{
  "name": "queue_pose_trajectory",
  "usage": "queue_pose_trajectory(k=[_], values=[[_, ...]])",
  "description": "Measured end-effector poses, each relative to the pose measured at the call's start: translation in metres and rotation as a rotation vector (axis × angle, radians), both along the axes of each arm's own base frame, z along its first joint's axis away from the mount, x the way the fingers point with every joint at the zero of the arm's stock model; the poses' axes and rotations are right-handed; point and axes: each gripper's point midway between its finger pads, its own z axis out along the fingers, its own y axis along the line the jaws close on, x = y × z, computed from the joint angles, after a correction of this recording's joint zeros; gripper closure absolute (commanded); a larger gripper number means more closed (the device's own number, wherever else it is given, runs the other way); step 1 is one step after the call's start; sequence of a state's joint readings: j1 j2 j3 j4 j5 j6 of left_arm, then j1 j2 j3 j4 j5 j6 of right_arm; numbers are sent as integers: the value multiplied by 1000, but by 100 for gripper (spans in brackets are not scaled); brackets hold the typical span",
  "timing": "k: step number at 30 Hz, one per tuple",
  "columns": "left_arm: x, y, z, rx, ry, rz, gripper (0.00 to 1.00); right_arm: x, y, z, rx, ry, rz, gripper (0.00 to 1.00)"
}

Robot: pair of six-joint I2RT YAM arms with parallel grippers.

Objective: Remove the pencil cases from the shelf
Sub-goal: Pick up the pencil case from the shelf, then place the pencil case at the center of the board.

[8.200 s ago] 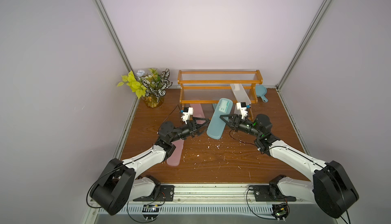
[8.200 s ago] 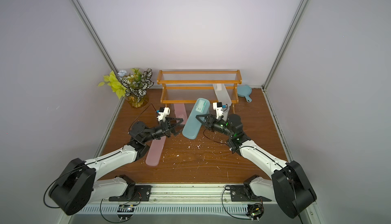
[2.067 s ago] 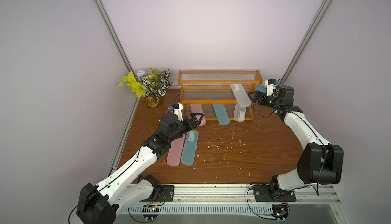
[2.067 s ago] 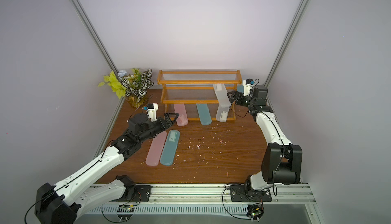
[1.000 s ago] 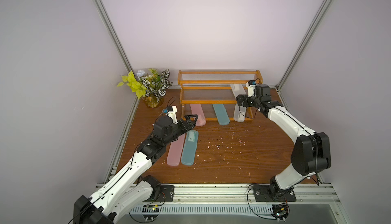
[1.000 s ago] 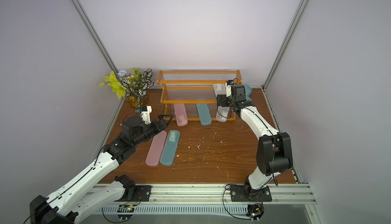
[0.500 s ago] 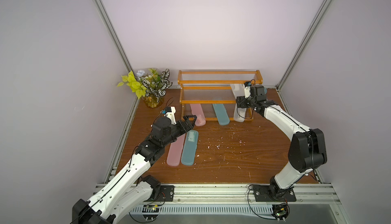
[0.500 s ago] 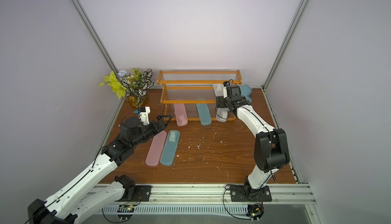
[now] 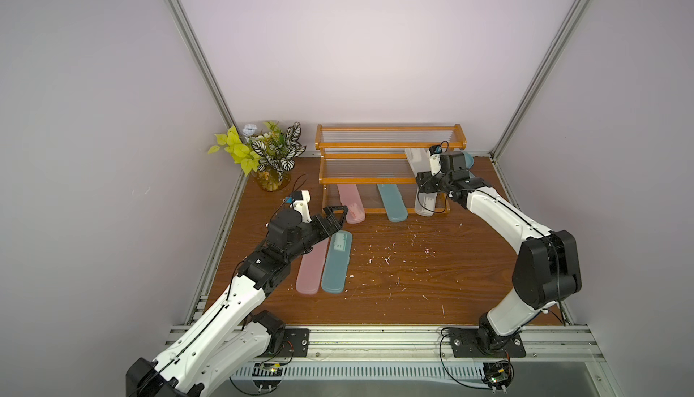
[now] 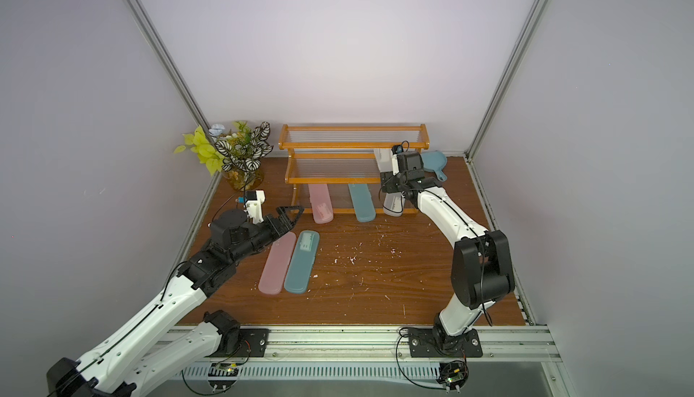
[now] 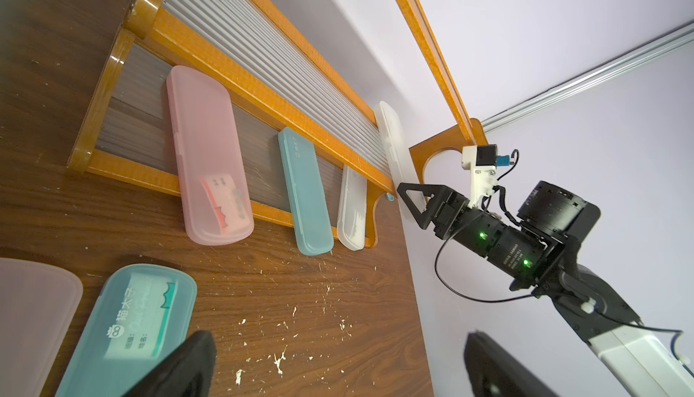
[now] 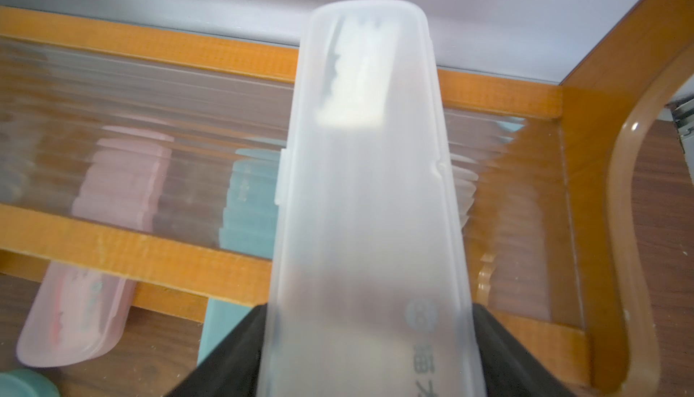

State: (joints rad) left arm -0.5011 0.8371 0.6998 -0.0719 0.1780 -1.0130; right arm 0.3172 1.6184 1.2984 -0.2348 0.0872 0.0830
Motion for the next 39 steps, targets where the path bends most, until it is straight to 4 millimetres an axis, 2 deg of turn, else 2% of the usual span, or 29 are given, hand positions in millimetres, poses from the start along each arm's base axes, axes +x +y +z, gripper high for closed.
queue_pose_trajectory(k=[10, 16, 21, 29, 34, 39], values=[[-6, 7, 2, 11, -5, 13, 2, -72, 7, 31, 87, -58, 23, 30], [-12, 14, 7, 22, -24, 24, 2, -115, 14, 35, 162, -68, 35, 30], [-21, 20, 7, 36, -23, 28, 2, -159, 30, 31, 235, -50, 71, 31], [-41, 31, 3, 69, -11, 21, 2, -218, 66, 8, 297, 18, 130, 31], [-54, 40, 2, 87, -6, 27, 2, -250, 87, -25, 275, 78, 161, 31], [-65, 47, 4, 85, -19, 34, 2, -267, 104, -55, 251, 104, 158, 31]])
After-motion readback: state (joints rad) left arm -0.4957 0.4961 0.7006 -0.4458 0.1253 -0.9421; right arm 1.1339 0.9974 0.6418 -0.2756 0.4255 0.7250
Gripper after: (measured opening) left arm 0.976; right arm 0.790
